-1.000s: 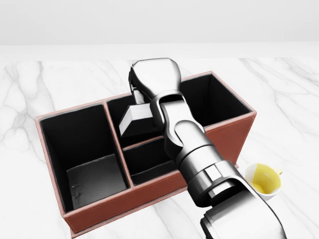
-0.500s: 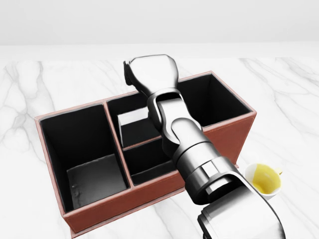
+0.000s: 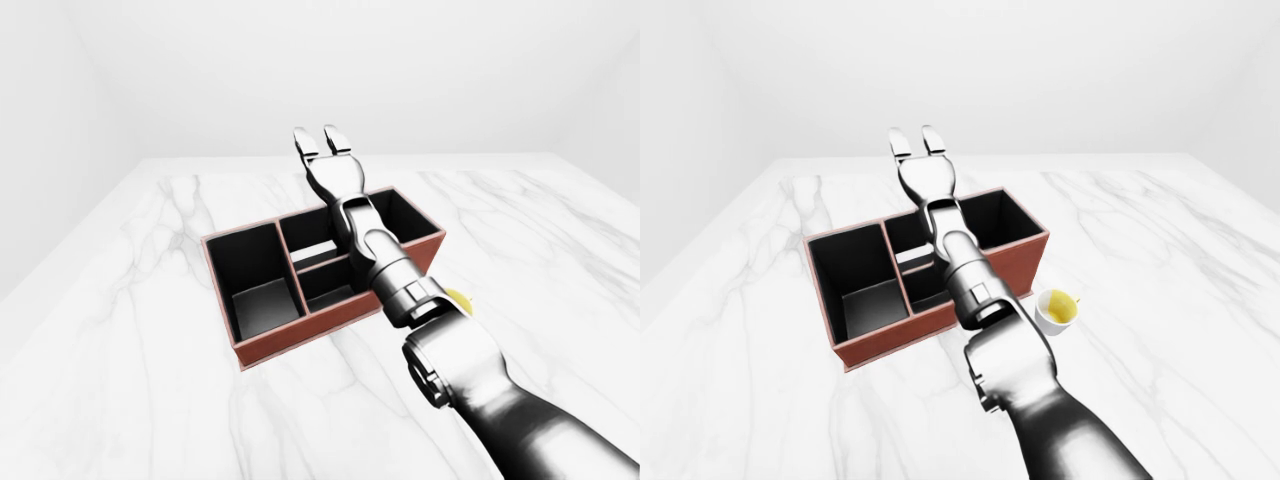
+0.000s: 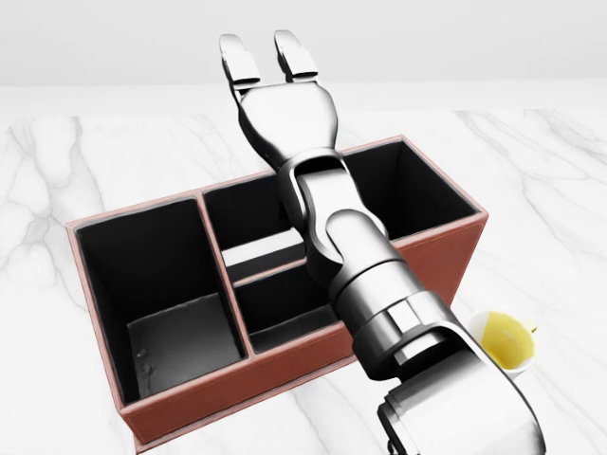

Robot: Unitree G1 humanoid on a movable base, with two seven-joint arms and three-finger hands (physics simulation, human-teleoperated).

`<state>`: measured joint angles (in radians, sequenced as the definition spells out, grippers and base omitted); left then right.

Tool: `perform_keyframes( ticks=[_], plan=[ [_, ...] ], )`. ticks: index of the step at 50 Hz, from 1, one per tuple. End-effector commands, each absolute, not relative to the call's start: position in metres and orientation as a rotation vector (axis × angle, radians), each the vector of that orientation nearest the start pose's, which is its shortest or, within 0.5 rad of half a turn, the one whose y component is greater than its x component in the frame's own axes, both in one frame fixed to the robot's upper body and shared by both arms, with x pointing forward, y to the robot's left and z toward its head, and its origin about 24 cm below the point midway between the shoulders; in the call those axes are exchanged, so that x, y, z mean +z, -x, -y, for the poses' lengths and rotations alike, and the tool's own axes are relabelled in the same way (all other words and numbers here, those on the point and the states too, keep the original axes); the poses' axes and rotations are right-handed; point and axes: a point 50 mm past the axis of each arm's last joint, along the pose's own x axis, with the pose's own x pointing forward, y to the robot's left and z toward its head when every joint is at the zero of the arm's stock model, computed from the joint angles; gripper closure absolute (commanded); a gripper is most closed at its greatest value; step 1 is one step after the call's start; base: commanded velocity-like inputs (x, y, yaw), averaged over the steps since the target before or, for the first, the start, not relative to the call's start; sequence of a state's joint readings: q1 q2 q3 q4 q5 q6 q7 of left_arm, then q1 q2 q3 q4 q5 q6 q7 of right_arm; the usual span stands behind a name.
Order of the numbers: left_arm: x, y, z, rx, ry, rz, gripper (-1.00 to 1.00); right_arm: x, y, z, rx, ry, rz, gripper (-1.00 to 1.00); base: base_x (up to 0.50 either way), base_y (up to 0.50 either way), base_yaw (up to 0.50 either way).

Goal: Pick up the book and place it in the front compartment of the caddy.

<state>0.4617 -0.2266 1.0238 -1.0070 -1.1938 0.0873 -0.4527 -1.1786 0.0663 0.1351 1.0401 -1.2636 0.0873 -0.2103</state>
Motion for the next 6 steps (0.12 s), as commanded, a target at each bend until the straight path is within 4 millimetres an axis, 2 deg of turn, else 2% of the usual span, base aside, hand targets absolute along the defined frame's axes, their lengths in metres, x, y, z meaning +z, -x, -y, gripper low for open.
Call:
perform_keyframes(
  ticks=[1, 6],
  plan=[
    [0.197, -0.052, -0.260, 0.179, 0.325, 0.887, -1.00, 0.226, -0.400, 0.017, 0.064, 1.416, 0.457, -1.00, 0.00, 0.00, 0.00],
    [0.197, -0.053, -0.258, 0.175, 0.323, 0.886, -1.00, 0.256, -0.382, 0.012, 0.114, 1.358, 0.514, -1.00, 0.00, 0.00, 0.00]
  ],
)
